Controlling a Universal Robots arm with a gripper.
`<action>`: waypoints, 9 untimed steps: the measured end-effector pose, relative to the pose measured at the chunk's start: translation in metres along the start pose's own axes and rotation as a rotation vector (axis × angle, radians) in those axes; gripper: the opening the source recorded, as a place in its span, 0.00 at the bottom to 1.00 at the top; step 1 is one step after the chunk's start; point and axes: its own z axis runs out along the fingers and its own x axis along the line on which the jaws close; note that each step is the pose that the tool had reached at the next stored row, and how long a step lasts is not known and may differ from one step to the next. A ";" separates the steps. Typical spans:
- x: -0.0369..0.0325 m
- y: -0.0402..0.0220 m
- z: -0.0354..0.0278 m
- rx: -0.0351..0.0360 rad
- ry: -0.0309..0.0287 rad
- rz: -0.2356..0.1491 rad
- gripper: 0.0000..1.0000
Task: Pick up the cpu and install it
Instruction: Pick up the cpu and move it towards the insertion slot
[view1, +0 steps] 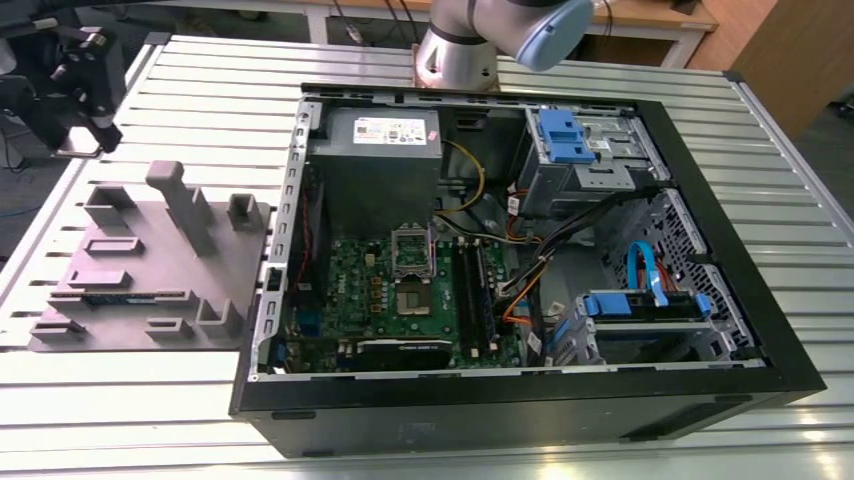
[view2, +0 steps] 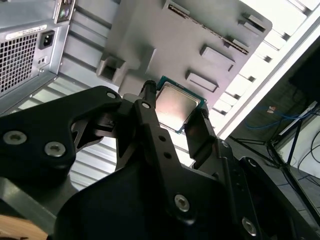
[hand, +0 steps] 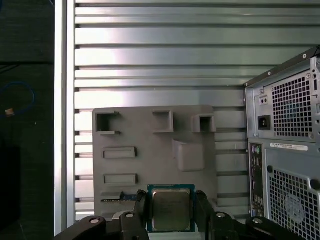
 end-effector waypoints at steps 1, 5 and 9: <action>-0.0029 0.0001 0.0001 0.0000 0.0000 0.000 0.48; -0.0147 0.0004 0.0005 0.0001 0.0000 0.000 0.48; -0.0272 0.0008 0.0010 0.0000 0.0000 0.000 0.48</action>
